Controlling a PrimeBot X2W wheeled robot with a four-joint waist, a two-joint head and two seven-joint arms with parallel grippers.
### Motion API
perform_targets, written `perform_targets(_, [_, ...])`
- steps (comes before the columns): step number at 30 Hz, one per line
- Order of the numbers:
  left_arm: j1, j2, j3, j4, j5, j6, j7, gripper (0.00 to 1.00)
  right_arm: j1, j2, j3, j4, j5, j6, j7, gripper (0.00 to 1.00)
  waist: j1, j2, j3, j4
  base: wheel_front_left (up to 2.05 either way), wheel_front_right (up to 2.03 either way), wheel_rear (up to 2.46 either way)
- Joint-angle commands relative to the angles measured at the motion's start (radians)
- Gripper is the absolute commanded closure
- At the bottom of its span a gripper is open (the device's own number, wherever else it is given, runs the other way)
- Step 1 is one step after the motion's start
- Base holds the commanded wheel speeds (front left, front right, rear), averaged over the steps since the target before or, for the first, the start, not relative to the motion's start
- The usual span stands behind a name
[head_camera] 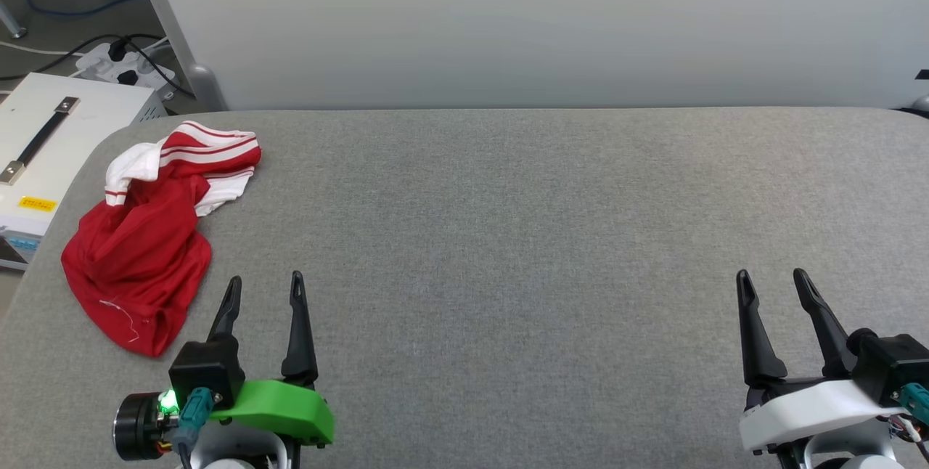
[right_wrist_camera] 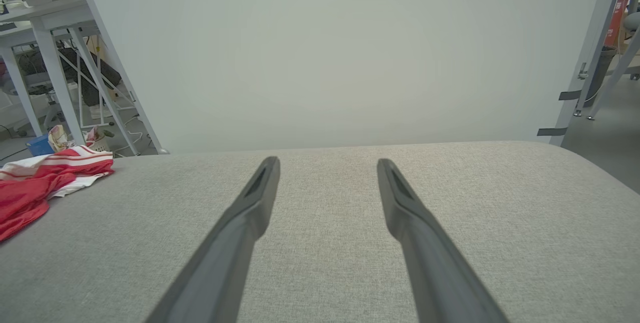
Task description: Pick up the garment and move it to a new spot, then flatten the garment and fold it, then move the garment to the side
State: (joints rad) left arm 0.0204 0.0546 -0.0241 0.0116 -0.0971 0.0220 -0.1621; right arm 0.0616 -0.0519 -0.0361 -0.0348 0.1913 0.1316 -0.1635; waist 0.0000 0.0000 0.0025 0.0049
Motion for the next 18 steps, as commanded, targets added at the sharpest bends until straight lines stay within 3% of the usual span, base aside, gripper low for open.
perform_targets(1, [0.010, -0.003, -0.001, 0.003, -0.007, 0.006, -0.012, 0.00, 0.016, 0.001, -0.001, -0.008, 0.013, -0.001, -0.012, 0.00, 0.0000, 0.0000, 0.001, 0.000, 0.00, 0.00, 0.00])
perform_targets(18, [0.013, -0.003, -0.007, 0.016, -0.011, 0.016, -0.047, 0.00, 0.030, 0.001, -0.002, -0.016, 0.011, -0.001, -0.046, 0.00, 0.0000, 0.0000, 0.004, 0.001, 0.00, 0.00, 0.00])
